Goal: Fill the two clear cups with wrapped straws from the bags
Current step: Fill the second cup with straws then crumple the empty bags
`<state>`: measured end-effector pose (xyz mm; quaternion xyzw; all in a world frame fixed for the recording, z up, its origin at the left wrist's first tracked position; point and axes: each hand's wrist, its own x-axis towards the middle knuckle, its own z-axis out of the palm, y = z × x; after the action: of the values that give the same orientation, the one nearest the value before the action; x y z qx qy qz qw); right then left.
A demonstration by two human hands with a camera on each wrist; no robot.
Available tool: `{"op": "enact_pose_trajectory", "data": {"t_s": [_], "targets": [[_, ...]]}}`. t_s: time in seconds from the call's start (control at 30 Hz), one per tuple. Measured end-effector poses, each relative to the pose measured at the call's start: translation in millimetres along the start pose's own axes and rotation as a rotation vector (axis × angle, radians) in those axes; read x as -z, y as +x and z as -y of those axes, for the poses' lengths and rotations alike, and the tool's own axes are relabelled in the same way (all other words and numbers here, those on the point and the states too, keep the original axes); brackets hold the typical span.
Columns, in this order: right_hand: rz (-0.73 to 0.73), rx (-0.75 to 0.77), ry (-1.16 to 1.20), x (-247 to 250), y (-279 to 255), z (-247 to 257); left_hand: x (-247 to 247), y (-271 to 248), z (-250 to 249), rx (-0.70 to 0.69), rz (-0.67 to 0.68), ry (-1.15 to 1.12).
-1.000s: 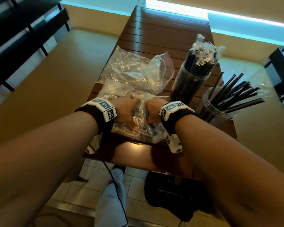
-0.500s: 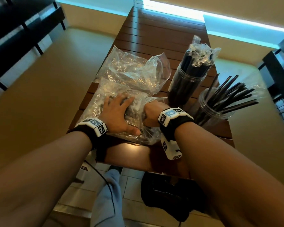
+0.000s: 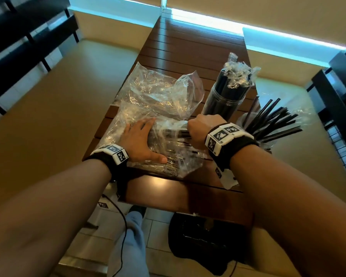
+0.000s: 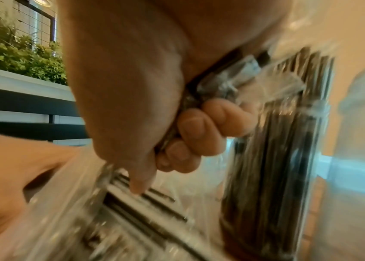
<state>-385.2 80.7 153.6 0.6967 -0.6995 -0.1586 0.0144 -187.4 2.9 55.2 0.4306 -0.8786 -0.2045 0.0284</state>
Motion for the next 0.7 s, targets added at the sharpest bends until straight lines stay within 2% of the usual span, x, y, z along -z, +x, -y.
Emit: {"op": "enact_pose_trajectory", "data": {"t_s": [0.2, 0.33, 0.43, 0.57, 0.63, 0.7], "targets": [[0.012, -0.004, -0.214, 53.5, -38.4, -41.8, 6.0, 2.6, -5.8, 0.064, 0.097, 0.068], [-0.008, -0.095, -0.339, 82.1, -66.8, -70.0, 11.6, 7.9, -11.6, 0.113, 0.188, 0.116], [-0.045, -0.201, -0.322, 99.7, -84.5, -89.6, 19.6, 12.1, -20.4, 0.139, 0.229, 0.205], [-0.124, -0.292, -0.146, 117.5, -94.5, -107.8, 36.8, 13.2, -43.0, 0.129, 0.223, 0.299], [-0.188, -0.325, -0.017, 116.5, -92.5, -104.7, 56.1, 11.4, -63.8, 0.026, 0.105, 0.146], [-0.272, -0.33, 0.143, 104.9, -87.5, -94.2, 88.2, 6.2, -98.8, -0.078, -0.022, -0.272]]}}
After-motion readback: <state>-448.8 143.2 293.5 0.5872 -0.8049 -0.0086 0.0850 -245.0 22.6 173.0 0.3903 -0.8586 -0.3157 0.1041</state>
